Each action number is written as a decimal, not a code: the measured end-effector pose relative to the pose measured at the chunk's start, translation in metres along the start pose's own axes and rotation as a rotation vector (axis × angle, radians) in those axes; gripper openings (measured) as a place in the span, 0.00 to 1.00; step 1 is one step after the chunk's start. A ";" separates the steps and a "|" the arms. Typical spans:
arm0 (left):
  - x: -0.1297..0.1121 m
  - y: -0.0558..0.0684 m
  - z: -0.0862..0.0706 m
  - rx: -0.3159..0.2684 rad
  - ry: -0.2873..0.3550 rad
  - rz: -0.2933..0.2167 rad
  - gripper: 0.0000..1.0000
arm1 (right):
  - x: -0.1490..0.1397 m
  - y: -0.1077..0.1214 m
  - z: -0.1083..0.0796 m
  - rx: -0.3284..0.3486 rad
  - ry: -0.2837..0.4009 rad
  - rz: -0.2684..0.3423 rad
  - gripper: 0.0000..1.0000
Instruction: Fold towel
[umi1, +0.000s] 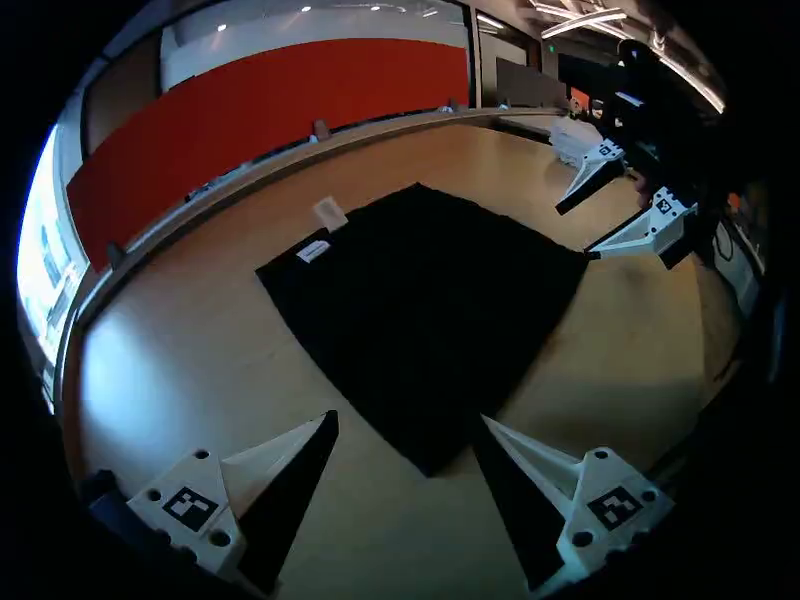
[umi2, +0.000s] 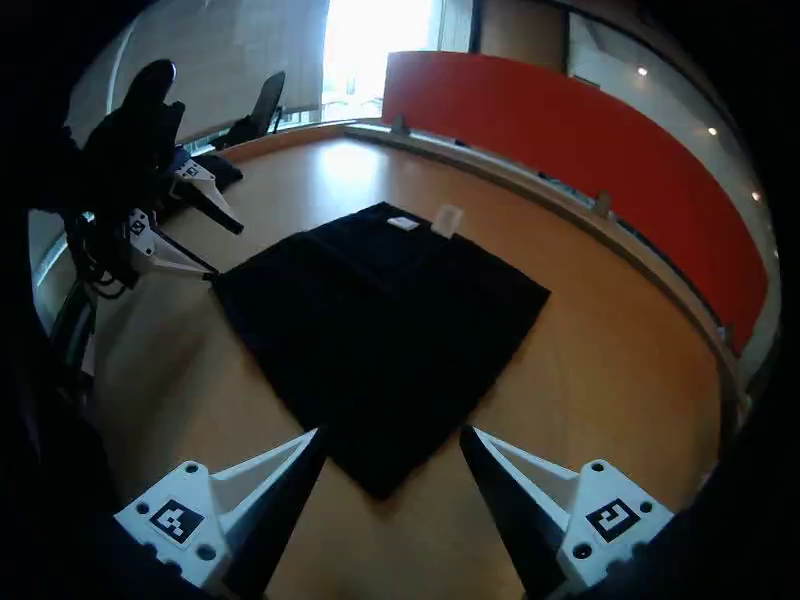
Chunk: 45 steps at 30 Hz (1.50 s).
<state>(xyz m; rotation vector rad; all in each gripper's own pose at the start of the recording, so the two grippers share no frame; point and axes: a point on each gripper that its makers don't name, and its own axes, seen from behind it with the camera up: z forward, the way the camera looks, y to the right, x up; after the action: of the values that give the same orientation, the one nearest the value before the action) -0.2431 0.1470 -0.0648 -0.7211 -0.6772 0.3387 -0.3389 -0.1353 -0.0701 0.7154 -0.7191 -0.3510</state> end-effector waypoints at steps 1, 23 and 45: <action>-0.002 0.001 0.001 -0.003 -0.006 0.002 0.94 | -0.002 -0.001 0.001 0.004 -0.006 0.000 1.00; -0.022 0.019 0.014 -0.052 -0.070 0.001 0.94 | -0.026 -0.006 0.006 0.048 -0.062 0.012 1.00; -0.025 0.021 0.012 -0.063 -0.074 -0.044 0.90 | -0.033 -0.014 0.008 0.084 -0.068 0.029 0.72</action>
<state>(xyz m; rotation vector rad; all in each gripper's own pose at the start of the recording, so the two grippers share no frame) -0.2710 0.1555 -0.0837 -0.7557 -0.7753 0.3058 -0.3685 -0.1318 -0.0911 0.7747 -0.8118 -0.3208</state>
